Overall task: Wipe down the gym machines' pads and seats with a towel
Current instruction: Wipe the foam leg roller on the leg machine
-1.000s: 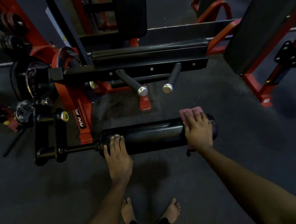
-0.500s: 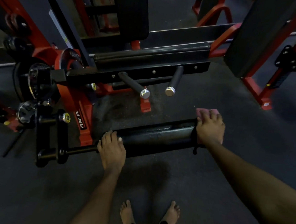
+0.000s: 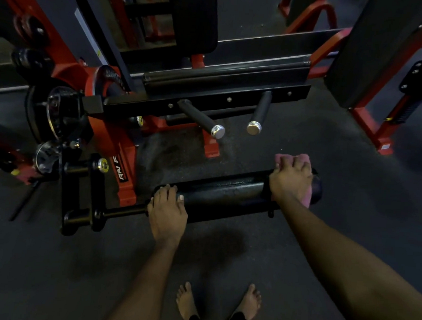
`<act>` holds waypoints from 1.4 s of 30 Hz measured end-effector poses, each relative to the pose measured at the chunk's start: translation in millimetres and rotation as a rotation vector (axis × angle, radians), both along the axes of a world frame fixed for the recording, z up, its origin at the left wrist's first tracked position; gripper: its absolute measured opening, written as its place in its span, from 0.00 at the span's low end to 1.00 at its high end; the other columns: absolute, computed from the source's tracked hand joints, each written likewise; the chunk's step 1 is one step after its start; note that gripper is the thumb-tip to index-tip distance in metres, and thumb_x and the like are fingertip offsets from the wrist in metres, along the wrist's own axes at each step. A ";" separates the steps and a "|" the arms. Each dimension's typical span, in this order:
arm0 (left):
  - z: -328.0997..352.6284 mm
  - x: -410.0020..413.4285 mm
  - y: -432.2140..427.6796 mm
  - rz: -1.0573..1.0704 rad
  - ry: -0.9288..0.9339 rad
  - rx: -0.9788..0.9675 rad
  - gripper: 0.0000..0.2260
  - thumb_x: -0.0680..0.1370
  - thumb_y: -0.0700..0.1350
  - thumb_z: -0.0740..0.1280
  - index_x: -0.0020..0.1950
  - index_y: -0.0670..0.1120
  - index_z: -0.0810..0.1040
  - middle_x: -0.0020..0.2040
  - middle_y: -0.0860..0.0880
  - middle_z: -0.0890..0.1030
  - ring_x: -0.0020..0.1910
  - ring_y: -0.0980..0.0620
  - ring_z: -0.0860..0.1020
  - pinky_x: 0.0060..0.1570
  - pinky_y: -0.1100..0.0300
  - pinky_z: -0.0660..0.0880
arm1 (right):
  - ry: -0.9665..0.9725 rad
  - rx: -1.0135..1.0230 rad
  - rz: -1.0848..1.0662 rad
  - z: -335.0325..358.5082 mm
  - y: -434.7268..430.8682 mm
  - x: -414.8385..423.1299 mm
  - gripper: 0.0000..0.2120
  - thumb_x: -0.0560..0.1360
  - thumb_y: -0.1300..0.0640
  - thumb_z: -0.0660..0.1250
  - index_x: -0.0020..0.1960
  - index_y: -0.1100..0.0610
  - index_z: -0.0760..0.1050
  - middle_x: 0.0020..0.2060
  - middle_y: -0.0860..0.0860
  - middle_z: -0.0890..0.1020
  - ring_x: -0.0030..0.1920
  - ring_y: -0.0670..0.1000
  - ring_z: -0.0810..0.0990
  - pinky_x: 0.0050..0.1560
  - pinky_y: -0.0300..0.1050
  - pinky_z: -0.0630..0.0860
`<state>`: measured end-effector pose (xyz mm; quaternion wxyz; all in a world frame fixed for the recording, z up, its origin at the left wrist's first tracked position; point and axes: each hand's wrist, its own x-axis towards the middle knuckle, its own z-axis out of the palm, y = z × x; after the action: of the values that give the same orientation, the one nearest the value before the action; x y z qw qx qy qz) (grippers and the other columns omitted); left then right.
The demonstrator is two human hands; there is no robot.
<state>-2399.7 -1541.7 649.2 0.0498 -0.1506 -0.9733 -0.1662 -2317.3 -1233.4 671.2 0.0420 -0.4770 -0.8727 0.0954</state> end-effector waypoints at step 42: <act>5.1 -18.6 -42.1 -0.242 -0.220 0.118 0.22 0.82 0.41 0.62 0.77 0.50 0.69 0.77 0.51 0.68 0.78 0.51 0.62 0.70 0.48 0.66 | 0.053 0.094 0.357 0.3 -63.6 -1.5 0.19 0.80 0.45 0.58 0.70 0.49 0.70 0.68 0.56 0.75 0.66 0.61 0.72 0.60 0.58 0.73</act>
<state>-2418.2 -1583.9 654.2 -0.0687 -0.2444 -0.9362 -0.2431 -2318.8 -1297.0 671.5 0.0695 -0.3097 -0.9455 0.0728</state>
